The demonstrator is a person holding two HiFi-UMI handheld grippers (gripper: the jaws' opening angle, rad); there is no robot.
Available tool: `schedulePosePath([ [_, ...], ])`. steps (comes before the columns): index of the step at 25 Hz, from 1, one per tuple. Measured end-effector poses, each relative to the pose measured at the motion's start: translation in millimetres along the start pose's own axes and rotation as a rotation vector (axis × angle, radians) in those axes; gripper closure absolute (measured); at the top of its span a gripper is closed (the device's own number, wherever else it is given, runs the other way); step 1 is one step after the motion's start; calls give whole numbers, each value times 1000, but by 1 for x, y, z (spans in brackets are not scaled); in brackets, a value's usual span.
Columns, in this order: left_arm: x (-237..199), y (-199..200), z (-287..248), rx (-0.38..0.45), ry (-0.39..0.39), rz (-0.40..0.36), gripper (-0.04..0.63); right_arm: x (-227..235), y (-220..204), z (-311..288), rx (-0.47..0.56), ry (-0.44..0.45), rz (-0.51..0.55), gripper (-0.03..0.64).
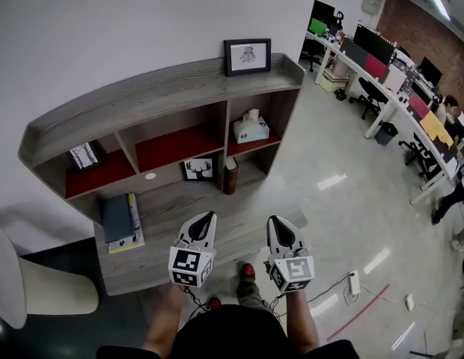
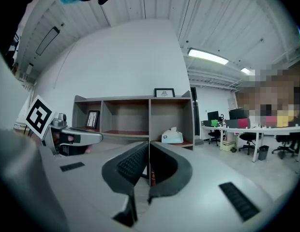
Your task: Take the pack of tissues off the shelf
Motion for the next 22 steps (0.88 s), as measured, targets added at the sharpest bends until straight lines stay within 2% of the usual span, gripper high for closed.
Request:
schedulePosePath([
  [12,-31,19,-95,0,99,3,589,59,5,-109,0,111,3,586],
  [22,-42,17,-152,-14,197,23,589,102,-2,-180,-7,209,-7,586],
])
Point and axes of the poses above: the fingertips, and each gripper's own axes: z backward along the fingers, x to its right, y out of its top, the point moved 8 cm from there along z, backward along the fingers, and after that the axes turned 12 degrees about -y, right-handed, at the moved point
